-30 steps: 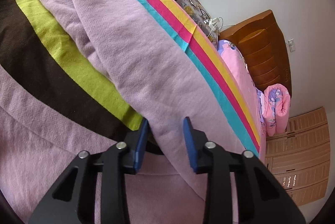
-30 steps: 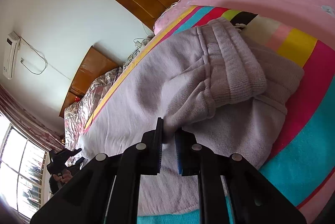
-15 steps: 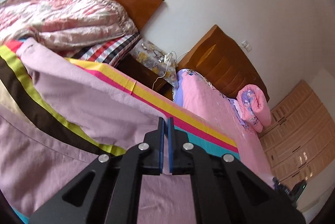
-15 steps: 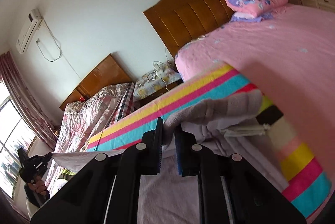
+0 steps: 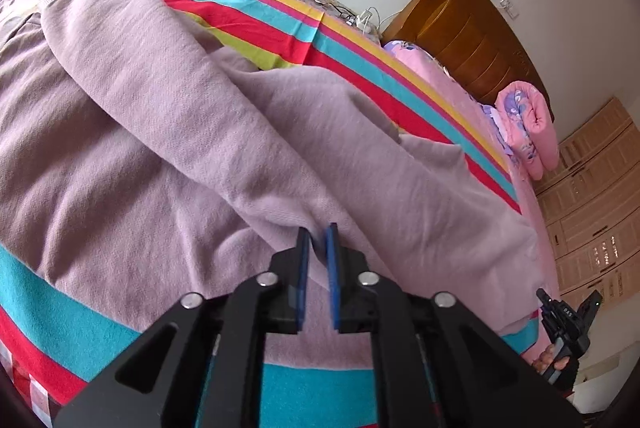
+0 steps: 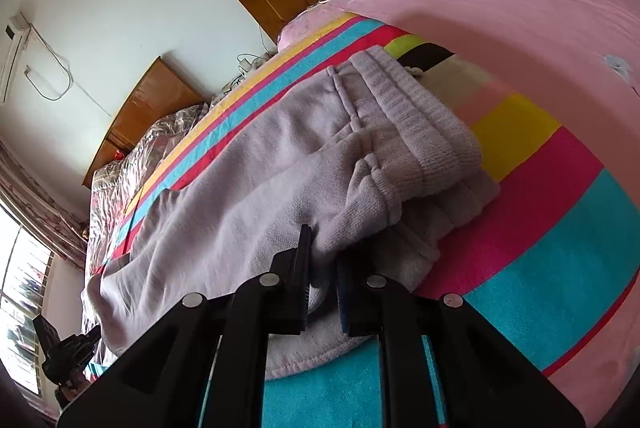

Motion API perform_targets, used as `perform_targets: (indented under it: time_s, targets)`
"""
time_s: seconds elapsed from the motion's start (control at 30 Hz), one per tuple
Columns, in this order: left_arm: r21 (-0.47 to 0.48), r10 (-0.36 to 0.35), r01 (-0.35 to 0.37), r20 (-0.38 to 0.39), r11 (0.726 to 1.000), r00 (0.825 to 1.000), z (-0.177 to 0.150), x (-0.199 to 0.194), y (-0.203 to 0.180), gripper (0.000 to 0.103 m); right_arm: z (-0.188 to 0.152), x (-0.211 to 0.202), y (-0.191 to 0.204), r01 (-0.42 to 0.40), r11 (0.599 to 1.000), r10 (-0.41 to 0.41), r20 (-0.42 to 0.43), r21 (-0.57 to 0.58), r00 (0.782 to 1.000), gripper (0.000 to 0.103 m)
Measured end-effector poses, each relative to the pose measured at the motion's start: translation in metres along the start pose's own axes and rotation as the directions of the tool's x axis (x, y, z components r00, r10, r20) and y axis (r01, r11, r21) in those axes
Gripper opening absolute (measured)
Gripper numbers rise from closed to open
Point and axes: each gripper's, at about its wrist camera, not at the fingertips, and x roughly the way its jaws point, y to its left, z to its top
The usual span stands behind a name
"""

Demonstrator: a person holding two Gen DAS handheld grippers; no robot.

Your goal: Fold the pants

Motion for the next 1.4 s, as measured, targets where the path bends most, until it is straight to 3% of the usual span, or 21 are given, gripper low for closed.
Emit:
perform_targets:
  time_s: [0.03, 0.07, 0.23, 0.33, 0.4, 0.47, 0.57, 0.67, 0.73, 0.77, 0.8, 0.97, 1.07, 1.13, 1.23, 1.3, 1.4]
  targets:
    - [-0.009, -0.009, 0.009, 0.006, 1.0, 1.0, 0.001, -0.001, 0.002, 0.043, -0.002, 0.002, -0.002, 0.007, 1.0, -0.007, -0.011, 0.011, 1.0, 0.018]
    - [-0.019, -0.015, 0.015, 0.015, 1.0, 1.0, 0.0, -0.003, 0.001, 0.054, -0.005, 0.004, -0.004, 0.014, 1.0, -0.013, -0.019, 0.027, 1.0, 0.023]
    - [-0.089, -0.072, 0.07, -0.019, 0.994, 0.997, -0.009, 0.0, -0.001, 0.065, -0.015, 0.002, -0.005, -0.028, 0.998, 0.03, -0.026, 0.065, 0.999, 0.042]
    - [-0.104, -0.101, 0.097, -0.033, 0.99, 0.994, -0.012, 0.001, -0.009, 0.066, -0.016, 0.002, -0.003, -0.027, 0.998, 0.029, -0.029, 0.052, 0.999, 0.044]
    - [-0.065, -0.076, 0.073, -0.046, 0.995, 0.996, -0.009, 0.007, -0.02, 0.066, -0.016, 0.005, -0.005, -0.033, 0.997, 0.035, -0.031, 0.063, 0.999, 0.044]
    - [-0.05, -0.029, 0.025, -0.066, 0.998, 0.997, -0.008, 0.015, -0.025, 0.058, -0.017, 0.004, -0.007, -0.041, 0.996, 0.043, -0.024, 0.077, 0.999, 0.044]
    - [-0.067, -0.029, 0.022, -0.098, 0.997, 0.995, -0.01, 0.025, -0.024, 0.025, -0.018, 0.002, -0.008, -0.043, 0.996, 0.045, -0.019, 0.078, 0.999, 0.044]
    - [-0.048, -0.013, 0.01, -0.075, 0.999, 0.997, -0.014, 0.022, -0.024, 0.008, -0.017, 0.002, -0.012, -0.049, 0.995, 0.05, -0.012, 0.091, 0.999, 0.042]
    - [-0.03, -0.018, 0.016, -0.057, 0.999, 0.998, -0.012, 0.018, -0.027, 0.007, -0.014, 0.002, -0.011, -0.023, 0.997, 0.024, -0.001, 0.076, 1.0, 0.038]
    - [-0.014, -0.017, 0.017, -0.046, 1.0, 0.999, -0.009, 0.015, -0.03, 0.006, -0.012, 0.001, -0.006, 0.007, 0.999, -0.007, 0.004, 0.051, 1.0, 0.016]
    - [0.006, -0.022, 0.023, -0.033, 1.0, 0.999, -0.003, 0.012, -0.036, 0.006, -0.006, 0.001, 0.0, 0.018, 1.0, -0.018, 0.004, 0.017, 1.0, 0.013]
    - [0.114, -0.082, 0.069, 0.114, 0.991, 0.99, 0.043, -0.03, -0.074, 0.006, 0.042, -0.03, 0.056, 0.016, 0.978, 0.008, 0.111, -0.21, 0.994, 0.011]
    - [0.154, -0.086, 0.057, 0.184, 0.986, 0.979, 0.039, -0.059, -0.077, 0.006, 0.044, -0.051, 0.062, -0.026, 0.963, 0.059, 0.119, -0.267, 0.991, 0.011]
    - [0.136, -0.054, 0.034, 0.152, 0.99, 0.987, 0.015, -0.056, -0.058, 0.006, 0.029, -0.041, 0.043, -0.056, 0.969, 0.068, 0.041, -0.242, 0.997, 0.011]
    - [0.006, -0.026, 0.026, -0.002, 1.0, 1.0, -0.02, -0.016, -0.015, 0.006, -0.002, -0.001, -0.004, 0.001, 0.994, -0.011, -0.088, -0.108, 0.996, 0.011]
    - [0.007, 0.015, -0.015, -0.06, 1.0, 0.998, -0.035, 0.005, -0.007, 0.006, -0.011, 0.002, -0.021, -0.038, 0.999, 0.038, -0.058, -0.011, 0.998, 0.01]
    - [0.034, 0.014, -0.013, -0.036, 0.999, 0.999, -0.034, 0.002, -0.013, 0.007, -0.009, -0.003, -0.022, -0.046, 0.998, 0.047, -0.027, 0.035, 0.999, 0.01]
